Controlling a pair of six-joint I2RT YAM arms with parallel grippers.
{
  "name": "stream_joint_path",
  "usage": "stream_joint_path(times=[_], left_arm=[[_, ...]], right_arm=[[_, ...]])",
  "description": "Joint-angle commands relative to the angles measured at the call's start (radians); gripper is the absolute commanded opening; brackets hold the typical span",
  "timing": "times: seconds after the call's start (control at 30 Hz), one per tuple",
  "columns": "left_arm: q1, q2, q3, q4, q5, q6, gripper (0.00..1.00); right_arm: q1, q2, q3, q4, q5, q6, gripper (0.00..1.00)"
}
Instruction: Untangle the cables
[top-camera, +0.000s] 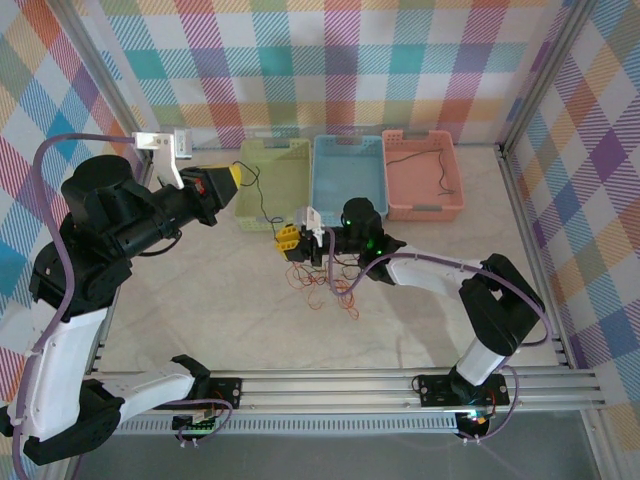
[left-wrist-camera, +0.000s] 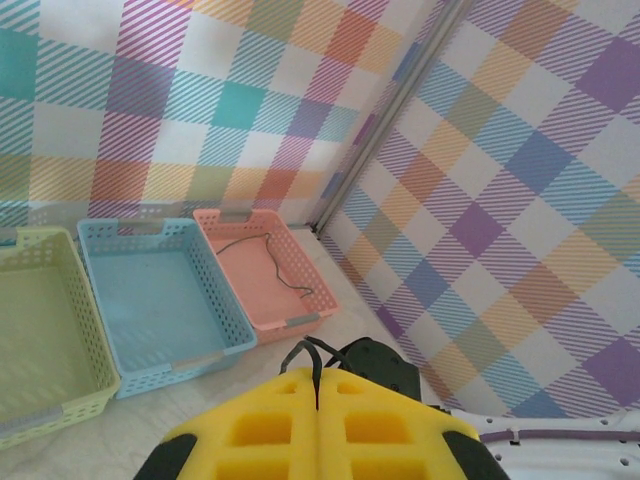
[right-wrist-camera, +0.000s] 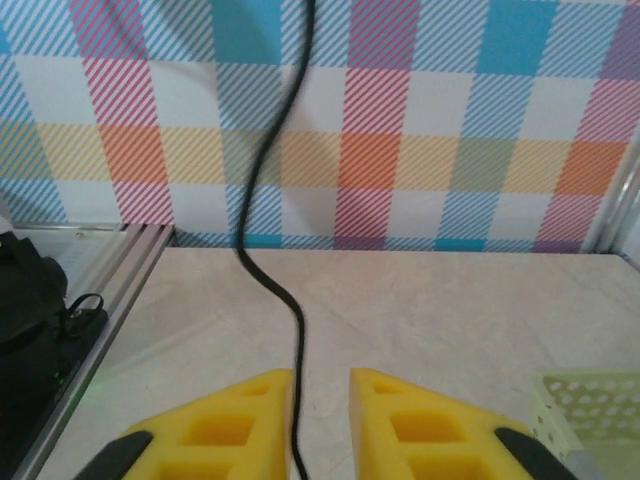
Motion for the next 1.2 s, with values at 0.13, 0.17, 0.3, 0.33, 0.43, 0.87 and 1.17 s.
stream_joint_path(times=[0.13, 0.17, 0.3, 0.33, 0.43, 0.87, 1.17], left_arm=[[-0.007, -0.056, -0.099, 0.035, -0.054, 0.032, 0.0], [-0.007, -0.068, -0.124, 0.04, -0.07, 0.034, 0.0], [-0.006, -0.148, -0.301, 0.074, -0.168, 0.03, 0.1], [-0.007, -0.175, -0.362, 0.083, -0.203, 0.03, 0.23], [-0.005, -0.243, -0.537, 0.113, -0.274, 0.016, 0.72], [-0.006, -0.359, -1.073, 0.574, 0.205, -0.091, 0.85], [-0.037, -0.244, -1.039, 0.699, 0.335, -0.08, 0.8]], right_arm=[[-0.002, -0.15, 0.007, -0.035, 0.04, 0.01, 0.0], [-0.004, -0.175, 0.008, -0.038, 0.056, 0.018, 0.0], [-0.012, -0.285, 0.018, -0.091, 0.149, 0.033, 0.0], [-0.015, -0.316, 0.021, -0.105, 0.176, 0.044, 0.0], [-0.027, -0.385, 0.023, -0.126, 0.223, 0.071, 0.0], [-0.055, -0.483, 0.042, -0.161, 0.421, 0.203, 0.0], [-0.078, -0.486, 0.0, -0.132, 0.404, 0.206, 0.0]])
